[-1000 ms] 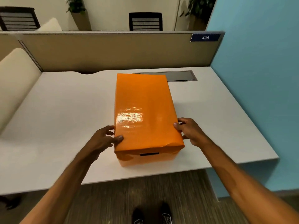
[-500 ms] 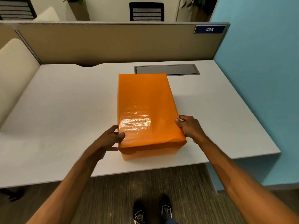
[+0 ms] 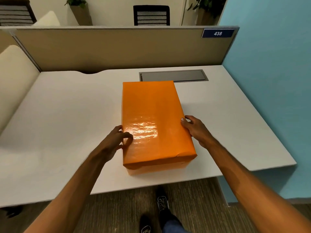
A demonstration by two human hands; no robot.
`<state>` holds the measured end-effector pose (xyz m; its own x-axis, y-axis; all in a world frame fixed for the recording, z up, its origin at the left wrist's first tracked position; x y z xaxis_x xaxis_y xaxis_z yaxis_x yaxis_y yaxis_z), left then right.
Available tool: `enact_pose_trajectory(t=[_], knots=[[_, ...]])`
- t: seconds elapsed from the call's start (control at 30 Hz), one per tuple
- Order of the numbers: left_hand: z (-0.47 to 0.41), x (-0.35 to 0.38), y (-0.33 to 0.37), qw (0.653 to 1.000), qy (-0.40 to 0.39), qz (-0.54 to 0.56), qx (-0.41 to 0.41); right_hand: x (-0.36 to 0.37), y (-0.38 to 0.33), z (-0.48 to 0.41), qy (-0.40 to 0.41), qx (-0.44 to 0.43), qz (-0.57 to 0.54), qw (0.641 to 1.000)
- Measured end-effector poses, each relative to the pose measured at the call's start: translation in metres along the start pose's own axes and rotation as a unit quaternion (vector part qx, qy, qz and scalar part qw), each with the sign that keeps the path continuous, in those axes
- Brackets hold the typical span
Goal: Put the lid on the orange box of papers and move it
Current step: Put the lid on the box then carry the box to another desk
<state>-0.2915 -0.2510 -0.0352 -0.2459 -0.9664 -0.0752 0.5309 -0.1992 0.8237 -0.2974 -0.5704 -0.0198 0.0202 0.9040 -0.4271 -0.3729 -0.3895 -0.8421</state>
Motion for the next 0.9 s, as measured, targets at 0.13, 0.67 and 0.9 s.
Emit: enact_pose_trajectory(t=[0.13, 0.67, 0.9], knots=[[-0.026, -0.005, 0.021, 0.999, 0.029, -0.01, 0.009, 0.001, -0.017, -0.038, -0.006, -0.011, 0.003, 1.0], [-0.146, -0.039, 0.108, 0.988, 0.152, 0.022, -0.014, -0.007, -0.068, -0.189, -0.032, 0.04, -0.084, 0.995], [-0.161, -0.048, 0.102, 0.978, 0.202, 0.043, -0.005, -0.004, -0.059, -0.204, -0.02, 0.068, -0.111, 0.991]])
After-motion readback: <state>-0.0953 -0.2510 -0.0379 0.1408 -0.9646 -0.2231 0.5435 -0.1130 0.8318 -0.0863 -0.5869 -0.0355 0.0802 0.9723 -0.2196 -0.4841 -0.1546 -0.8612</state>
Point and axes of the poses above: each hand's wrist, its own z-axis away from the middle knuckle, its own x-axis out of the palm, y = z × x, the point moved 6 cm from there along -z, towards the middle knuckle, and after that the axes turned 3 degrees about -z, right-handed, at the moved point
